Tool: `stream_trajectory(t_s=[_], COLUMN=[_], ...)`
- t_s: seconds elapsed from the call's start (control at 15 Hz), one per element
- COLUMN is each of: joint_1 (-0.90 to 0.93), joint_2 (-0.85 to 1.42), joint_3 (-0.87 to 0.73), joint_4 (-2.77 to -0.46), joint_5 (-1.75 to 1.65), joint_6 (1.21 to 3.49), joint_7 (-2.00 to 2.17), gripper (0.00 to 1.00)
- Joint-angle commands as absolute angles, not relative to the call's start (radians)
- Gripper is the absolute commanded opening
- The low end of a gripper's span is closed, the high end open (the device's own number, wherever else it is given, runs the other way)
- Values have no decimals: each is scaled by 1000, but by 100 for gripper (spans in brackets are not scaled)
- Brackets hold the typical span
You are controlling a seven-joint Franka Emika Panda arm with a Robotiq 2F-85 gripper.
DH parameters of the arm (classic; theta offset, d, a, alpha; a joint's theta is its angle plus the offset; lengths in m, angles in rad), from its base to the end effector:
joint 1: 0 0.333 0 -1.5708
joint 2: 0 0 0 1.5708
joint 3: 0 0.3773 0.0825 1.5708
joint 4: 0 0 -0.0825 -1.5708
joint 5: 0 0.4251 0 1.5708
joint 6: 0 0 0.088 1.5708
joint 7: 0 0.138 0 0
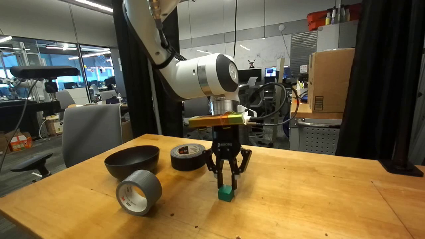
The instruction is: Put the green block inside the bowl
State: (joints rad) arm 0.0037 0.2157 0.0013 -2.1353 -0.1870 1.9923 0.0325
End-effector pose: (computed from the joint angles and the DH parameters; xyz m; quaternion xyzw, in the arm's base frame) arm 0.5567 -0.0139 0.2845 0.9803 0.0393 -0.1761 0.0802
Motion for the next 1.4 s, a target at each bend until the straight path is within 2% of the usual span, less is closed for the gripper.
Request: stream_trajectory(t_s=[0.0,0.8,1.33], joint_1=[3,19,95], joint_2=[219,142,61], joint_3=[-4,2,68], joint_4=[-2108,-2127,-2128], joint_5=[-177,-206,-283], joint_6=[1972,1965,1900], joint_7=[16,37,91], gripper=[13,13,12])
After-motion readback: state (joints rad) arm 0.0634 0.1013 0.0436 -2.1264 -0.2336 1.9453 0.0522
